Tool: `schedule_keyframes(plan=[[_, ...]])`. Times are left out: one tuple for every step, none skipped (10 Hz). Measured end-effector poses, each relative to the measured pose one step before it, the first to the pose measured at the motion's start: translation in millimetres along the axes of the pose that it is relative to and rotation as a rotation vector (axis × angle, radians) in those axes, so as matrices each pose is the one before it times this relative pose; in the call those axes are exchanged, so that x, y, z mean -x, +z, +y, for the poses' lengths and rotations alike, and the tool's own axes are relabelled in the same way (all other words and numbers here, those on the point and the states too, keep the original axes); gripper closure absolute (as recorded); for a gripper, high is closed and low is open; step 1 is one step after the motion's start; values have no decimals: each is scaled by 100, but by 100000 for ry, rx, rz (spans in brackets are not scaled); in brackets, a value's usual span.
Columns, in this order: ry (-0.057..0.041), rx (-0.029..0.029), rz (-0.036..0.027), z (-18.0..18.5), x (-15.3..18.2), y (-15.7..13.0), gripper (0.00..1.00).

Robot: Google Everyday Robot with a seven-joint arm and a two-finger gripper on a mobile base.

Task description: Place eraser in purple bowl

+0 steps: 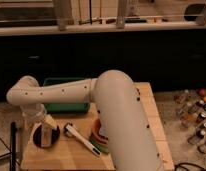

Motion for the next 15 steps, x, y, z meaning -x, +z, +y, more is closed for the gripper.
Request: schedule_keyframes(plan=[[-226,-53,67,-17,12,27,20],[-315,-134,87,-77,20,-37,20],[-183,-39,11,-14,-23,-19,20],[-100,-31,-6,-12,-17,-16,20],[-123,19,-4,-31,13,6,20],[59,296,376,59,-9,5,20],[186,565,623,90,-11,14,20],[66,320,465,-15,20,22,20],[-145,198,165,-68,45,-25,20],[-83,43,-9,-29,30,13,20],[68,12,-10,43,-19,8,20],[48,-15,11,16,-16,-10,20],[-37,-1,1,-22,11,1,20],[-16,9,-2,-6,6,4,20],[0,3,2,4,-2,-2,20]])
